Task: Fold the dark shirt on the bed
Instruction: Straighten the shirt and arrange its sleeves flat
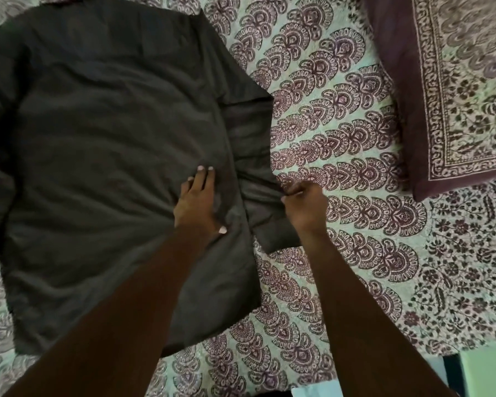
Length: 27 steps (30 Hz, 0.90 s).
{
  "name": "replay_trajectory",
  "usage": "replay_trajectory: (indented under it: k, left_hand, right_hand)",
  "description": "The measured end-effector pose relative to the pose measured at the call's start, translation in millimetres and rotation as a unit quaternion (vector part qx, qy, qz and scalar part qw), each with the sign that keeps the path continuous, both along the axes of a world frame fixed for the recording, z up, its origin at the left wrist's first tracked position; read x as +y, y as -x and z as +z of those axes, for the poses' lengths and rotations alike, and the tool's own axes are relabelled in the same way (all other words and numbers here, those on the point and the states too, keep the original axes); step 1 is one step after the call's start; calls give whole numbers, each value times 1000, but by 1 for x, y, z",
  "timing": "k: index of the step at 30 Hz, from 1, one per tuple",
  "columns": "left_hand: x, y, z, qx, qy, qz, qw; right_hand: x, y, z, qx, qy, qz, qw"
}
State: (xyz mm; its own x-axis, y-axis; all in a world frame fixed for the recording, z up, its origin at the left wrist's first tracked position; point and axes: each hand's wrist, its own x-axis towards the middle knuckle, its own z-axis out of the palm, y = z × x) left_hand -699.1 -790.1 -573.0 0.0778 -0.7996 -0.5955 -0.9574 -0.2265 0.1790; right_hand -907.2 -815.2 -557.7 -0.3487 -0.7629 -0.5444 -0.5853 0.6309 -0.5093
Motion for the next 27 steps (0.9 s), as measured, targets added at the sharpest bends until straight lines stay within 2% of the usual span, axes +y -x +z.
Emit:
replay_trajectory:
  k: [4,7,9,12,15,18,22,24,27]
  left_hand:
    - [3,-1,-1,5,-2,-15,1000]
    - [-1,0,5,8,-20,-16,1000]
    - [-3,0,12,10,-36,-27,999]
    - [-6,1,23,25,-60,-20,998]
    - [-12,9,38,65,-46,23,997]
    - [-17,33,48,154,54,43,986]
    - [-24,84,57,364,24,184,912]
    - [-31,107,53,406,-11,265,874]
    - [-45,132,45,428,-80,379,816]
  right_hand:
    - [-1,35,21,109,40,5,993]
    - [-11,58,52,218,95,14,971]
    - [-17,66,74,278,169,36,945]
    - [-17,69,90,345,244,144,894]
    - [-5,66,84,320,214,254,887]
    - [12,66,66,276,159,309,896]
    - [34,70,41,194,69,353,913]
    - [43,75,31,152,56,358,919]
    - [54,83,22,103,89,370,919]
